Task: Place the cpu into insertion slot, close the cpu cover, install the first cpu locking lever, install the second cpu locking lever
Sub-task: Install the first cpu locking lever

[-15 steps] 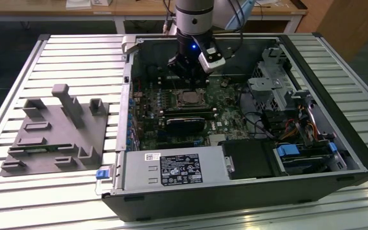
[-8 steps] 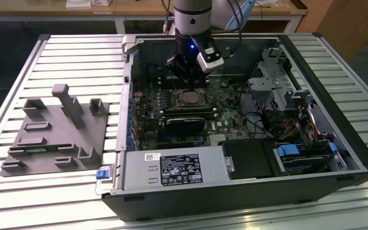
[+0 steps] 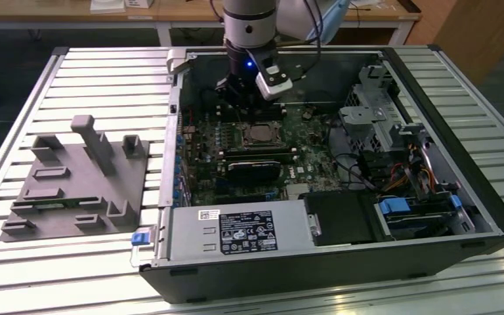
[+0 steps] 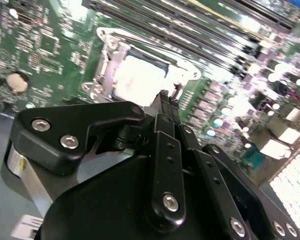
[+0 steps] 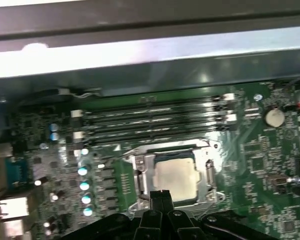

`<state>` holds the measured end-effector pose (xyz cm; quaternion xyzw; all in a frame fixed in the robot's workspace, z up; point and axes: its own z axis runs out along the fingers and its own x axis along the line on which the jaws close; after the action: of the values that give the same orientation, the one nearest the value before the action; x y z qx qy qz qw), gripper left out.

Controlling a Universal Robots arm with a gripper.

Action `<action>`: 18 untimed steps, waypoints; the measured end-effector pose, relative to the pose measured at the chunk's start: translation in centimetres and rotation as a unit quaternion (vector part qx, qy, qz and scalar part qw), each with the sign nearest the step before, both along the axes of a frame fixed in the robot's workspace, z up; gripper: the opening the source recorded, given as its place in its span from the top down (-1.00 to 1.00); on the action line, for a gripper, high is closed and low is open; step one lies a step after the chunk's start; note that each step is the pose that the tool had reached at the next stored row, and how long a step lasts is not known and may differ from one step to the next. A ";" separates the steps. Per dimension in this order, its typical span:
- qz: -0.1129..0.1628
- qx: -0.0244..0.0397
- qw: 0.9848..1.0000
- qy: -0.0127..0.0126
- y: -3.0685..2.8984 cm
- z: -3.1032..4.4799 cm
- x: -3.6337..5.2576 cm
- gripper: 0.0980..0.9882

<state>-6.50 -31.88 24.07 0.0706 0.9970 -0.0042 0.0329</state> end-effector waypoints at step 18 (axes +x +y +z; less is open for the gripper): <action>0.003 0.044 0.999 0.000 -0.06 0.00 -3.78 0.98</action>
<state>-10.28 -31.94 24.06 0.0690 0.9964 0.0400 0.0299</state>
